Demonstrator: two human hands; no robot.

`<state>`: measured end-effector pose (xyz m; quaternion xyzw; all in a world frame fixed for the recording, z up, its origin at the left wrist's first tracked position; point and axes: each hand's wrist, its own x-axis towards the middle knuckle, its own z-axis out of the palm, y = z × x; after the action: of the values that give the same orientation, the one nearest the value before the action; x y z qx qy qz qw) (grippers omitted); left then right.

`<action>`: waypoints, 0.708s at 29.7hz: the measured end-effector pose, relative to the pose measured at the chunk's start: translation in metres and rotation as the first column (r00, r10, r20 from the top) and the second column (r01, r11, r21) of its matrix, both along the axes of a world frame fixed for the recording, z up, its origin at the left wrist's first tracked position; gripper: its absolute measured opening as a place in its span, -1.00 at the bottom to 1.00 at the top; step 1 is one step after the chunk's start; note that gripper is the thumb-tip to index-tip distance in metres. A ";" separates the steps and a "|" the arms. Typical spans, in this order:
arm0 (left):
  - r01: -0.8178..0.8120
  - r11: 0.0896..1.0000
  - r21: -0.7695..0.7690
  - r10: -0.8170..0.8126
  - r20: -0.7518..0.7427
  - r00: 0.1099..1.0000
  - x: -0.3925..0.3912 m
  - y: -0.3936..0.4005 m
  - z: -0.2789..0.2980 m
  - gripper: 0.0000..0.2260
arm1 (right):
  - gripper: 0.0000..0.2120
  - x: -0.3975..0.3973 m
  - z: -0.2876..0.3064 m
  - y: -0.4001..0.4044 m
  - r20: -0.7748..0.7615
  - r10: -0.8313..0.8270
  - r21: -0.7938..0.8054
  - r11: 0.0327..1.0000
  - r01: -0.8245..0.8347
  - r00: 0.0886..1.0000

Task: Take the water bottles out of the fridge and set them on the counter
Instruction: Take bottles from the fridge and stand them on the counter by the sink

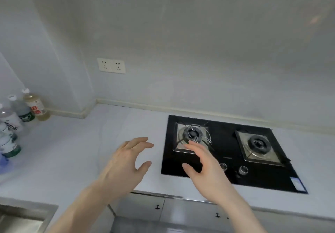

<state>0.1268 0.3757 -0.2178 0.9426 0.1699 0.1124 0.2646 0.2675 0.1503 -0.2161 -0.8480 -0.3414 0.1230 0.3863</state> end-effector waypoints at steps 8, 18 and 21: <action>0.353 0.935 0.024 -0.353 0.068 0.933 0.062 -0.158 0.019 -0.59 | -0.49 -0.008 0.021 -0.189 0.008 -0.274 0.063 0.960 0.273 0.962; 0.740 0.661 0.129 -0.751 0.092 0.654 0.165 -0.339 0.061 -0.58 | -0.51 -0.024 0.045 -0.372 0.073 -0.683 0.121 0.729 0.673 0.727; 0.789 0.594 0.160 -0.805 0.110 0.583 0.194 -0.379 0.071 -0.59 | -0.52 -0.023 0.053 -0.407 0.138 -0.729 0.109 0.684 0.721 0.670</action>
<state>0.3208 -0.0030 -0.1466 0.9164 -0.2997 0.0698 0.2562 0.2450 -0.2565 -0.1628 -0.9120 -0.0110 -0.1211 0.3918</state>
